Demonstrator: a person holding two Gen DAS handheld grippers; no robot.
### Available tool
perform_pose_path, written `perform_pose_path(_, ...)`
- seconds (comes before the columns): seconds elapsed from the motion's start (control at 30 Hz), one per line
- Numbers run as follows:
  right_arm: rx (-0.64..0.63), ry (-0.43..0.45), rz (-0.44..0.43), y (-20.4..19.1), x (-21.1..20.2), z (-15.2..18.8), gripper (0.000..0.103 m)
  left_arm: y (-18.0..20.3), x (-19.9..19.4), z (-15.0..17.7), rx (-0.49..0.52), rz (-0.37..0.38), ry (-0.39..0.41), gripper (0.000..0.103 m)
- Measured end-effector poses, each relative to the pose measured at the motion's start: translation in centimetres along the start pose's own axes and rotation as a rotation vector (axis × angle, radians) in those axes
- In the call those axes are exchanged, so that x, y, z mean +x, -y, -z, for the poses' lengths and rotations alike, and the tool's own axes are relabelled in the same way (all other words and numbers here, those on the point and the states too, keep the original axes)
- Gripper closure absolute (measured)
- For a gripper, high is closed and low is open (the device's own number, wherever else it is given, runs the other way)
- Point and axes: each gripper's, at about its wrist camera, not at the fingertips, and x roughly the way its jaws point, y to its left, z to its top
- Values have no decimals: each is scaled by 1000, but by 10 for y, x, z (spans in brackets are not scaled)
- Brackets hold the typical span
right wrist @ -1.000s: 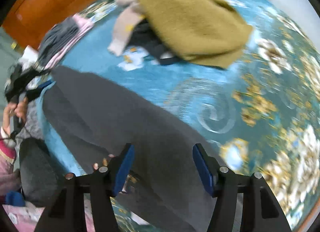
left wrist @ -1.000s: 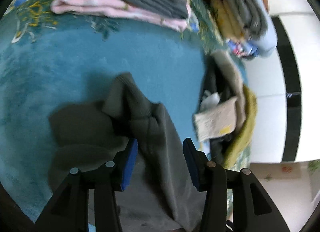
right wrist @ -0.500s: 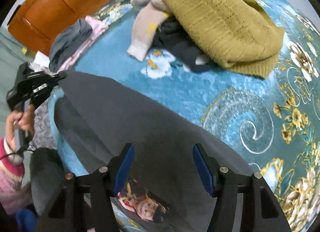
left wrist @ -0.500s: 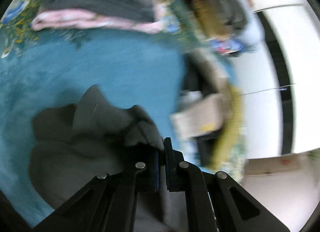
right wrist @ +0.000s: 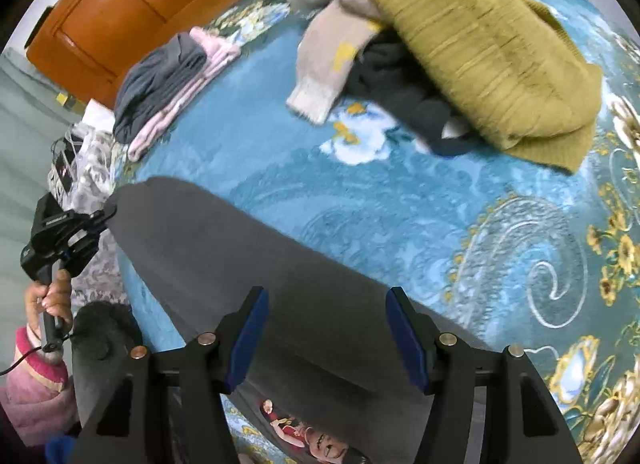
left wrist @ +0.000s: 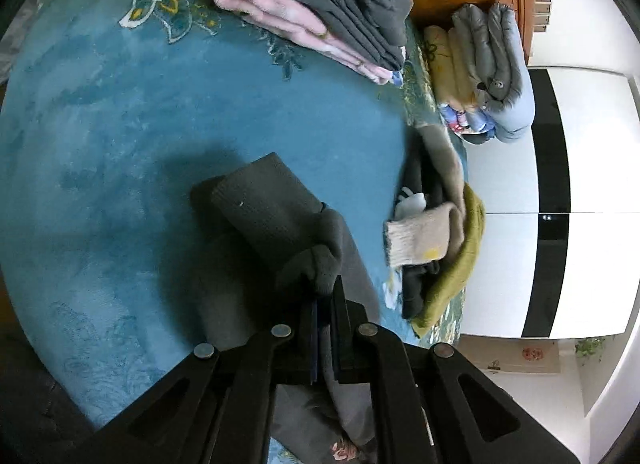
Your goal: Fold clothes
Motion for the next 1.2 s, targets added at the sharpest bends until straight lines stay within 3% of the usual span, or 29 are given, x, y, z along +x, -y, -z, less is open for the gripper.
perform_pose_path(0.1, 1, -10, -4, -2, 5, 0, 38, 20, -8, 3, 96, 0, 18, 98)
perform_pose_path(0.17, 8, -14, -8, -2, 7, 0, 38, 28, -9, 3, 143, -57, 17, 98)
perform_pose_path(0.23, 5, -25, -5, -3, 11, 0, 38, 24, -4, 2, 138, -115, 4, 98)
perform_pose_path(0.37, -25, -62, -8, -15, 19, 7, 38, 13, 2, 5, 93, -136, -4, 98)
perform_pose_path(0.63, -338, -170, -22, -96, 57, 43, 38, 32, 5, 5, 125, -120, 15, 98)
perform_pose_path(0.77, -419, -189, 47, -108, 74, 54, 38, 45, 8, -2, 114, -68, 20, 98)
perform_pose_path(1.0, -545, -210, 220, -111, 92, 69, 40, 58, 14, 1, 156, -80, 25, 98)
perform_pose_path(1.07, -532, -209, 236, -107, 89, 69, 50, 54, 14, 1, 149, -78, 23, 98)
perform_pose_path(1.2, -470, -207, 266, -91, 79, 64, 90, 44, 13, 1, 119, -61, 14, 98)
